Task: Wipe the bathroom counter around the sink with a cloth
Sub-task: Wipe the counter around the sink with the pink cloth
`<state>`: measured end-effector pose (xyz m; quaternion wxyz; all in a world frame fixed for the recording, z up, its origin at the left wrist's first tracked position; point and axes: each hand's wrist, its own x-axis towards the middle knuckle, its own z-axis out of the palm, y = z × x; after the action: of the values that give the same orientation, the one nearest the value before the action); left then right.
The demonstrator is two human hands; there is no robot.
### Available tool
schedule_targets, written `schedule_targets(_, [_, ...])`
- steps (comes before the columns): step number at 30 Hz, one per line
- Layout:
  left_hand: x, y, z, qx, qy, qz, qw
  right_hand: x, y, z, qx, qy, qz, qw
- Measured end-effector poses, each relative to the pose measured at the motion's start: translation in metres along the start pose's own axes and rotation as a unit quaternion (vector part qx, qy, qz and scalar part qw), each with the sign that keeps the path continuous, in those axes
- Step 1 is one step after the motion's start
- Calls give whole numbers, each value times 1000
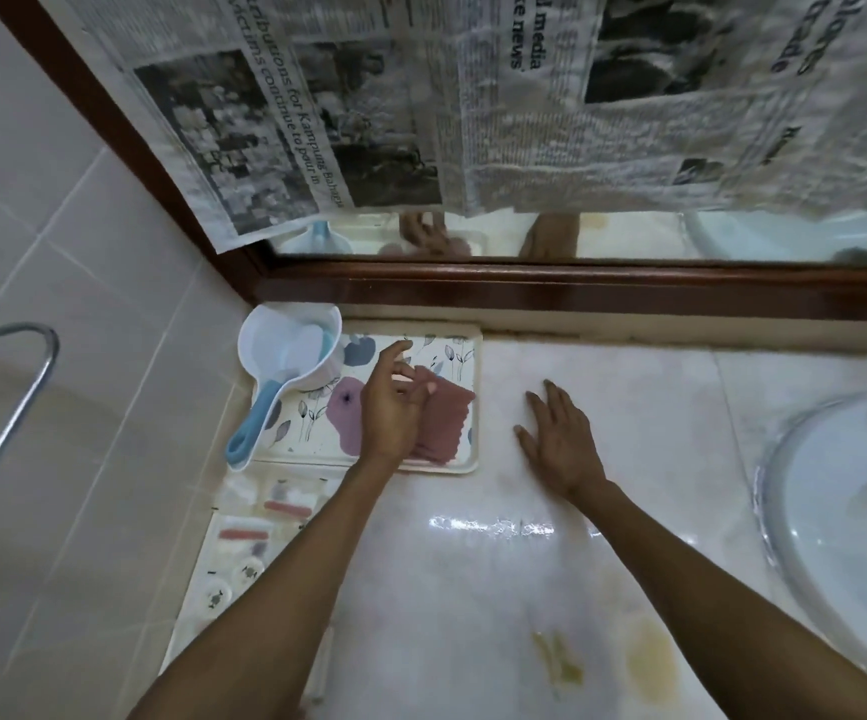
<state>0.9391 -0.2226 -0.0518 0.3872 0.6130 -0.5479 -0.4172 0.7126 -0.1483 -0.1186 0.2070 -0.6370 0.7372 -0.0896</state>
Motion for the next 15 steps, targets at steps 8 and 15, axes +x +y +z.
schedule_targets(8, [-19, 80, 64, -12, -104, 43, 994, 0, 60, -43, -7, -20, 26, 999])
schedule_targets(15, [-26, 84, 145, -15, -128, 24, 991, -5, 142, -83, -19, -4, 63, 998])
